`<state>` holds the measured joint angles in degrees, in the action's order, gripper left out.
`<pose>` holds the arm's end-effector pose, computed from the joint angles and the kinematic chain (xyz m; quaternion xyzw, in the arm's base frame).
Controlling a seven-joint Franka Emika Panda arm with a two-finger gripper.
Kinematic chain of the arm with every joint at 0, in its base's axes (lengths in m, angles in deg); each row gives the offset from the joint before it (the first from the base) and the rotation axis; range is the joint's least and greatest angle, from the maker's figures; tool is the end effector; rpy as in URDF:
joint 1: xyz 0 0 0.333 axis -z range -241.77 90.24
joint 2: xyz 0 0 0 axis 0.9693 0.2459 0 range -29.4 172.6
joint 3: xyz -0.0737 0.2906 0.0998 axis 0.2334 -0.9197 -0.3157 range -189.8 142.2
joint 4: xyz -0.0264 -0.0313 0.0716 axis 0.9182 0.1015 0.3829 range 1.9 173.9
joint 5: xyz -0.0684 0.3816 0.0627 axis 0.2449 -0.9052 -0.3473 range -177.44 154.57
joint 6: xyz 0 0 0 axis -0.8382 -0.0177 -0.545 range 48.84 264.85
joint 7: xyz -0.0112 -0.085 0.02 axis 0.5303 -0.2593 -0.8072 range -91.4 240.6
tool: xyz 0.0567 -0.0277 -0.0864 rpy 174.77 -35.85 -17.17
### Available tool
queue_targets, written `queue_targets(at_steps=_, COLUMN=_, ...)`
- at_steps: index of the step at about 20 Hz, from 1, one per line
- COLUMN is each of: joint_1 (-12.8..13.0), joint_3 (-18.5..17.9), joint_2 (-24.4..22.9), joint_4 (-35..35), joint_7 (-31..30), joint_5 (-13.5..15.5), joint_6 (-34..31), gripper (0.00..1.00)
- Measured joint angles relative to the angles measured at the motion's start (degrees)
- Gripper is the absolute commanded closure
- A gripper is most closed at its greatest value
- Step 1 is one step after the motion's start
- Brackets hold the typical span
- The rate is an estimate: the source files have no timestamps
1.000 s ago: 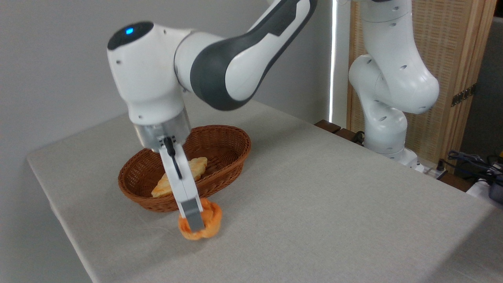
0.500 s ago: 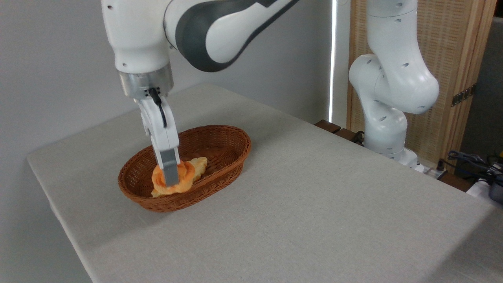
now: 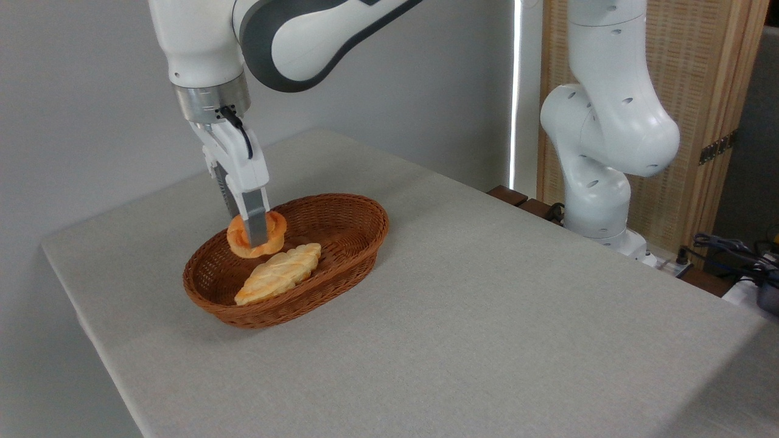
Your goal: Put bread into the basket
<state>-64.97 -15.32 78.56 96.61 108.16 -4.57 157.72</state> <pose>0.5686 -0.2042 0.5103 0.9013 -0.4277 0.0279 0.0633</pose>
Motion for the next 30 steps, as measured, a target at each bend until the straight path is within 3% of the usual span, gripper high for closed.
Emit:
queue_targets(at_steps=8, joint_1=0.4, joint_3=4.0, joint_2=1.5, joint_4=0.5, joint_7=-3.5, joint_5=0.0, joint_6=-4.3, gripper=0.0)
queue_targets(at_steps=16, joint_1=0.2, joint_3=3.0, joint_2=1.8, joint_4=-1.7, joint_7=-3.6, joint_5=0.0, joint_6=-4.2, gripper=0.0)
queue_targets(at_steps=19, joint_1=-0.1, joint_3=0.2, joint_2=1.2, joint_4=-3.6, joint_7=-3.6, joint_5=-0.3, joint_6=-4.2, gripper=0.0)
queue_targets(at_steps=23, joint_1=-0.4, joint_3=-4.5, joint_2=0.6, joint_4=-3.9, joint_7=-3.0, joint_5=-2.9, joint_6=-4.2, gripper=0.0)
queue_targets(at_steps=30, joint_1=-0.6, joint_3=-11.9, joint_2=0.3, joint_4=-6.2, joint_7=5.1, joint_5=-3.5, joint_6=-4.2, gripper=0.0)
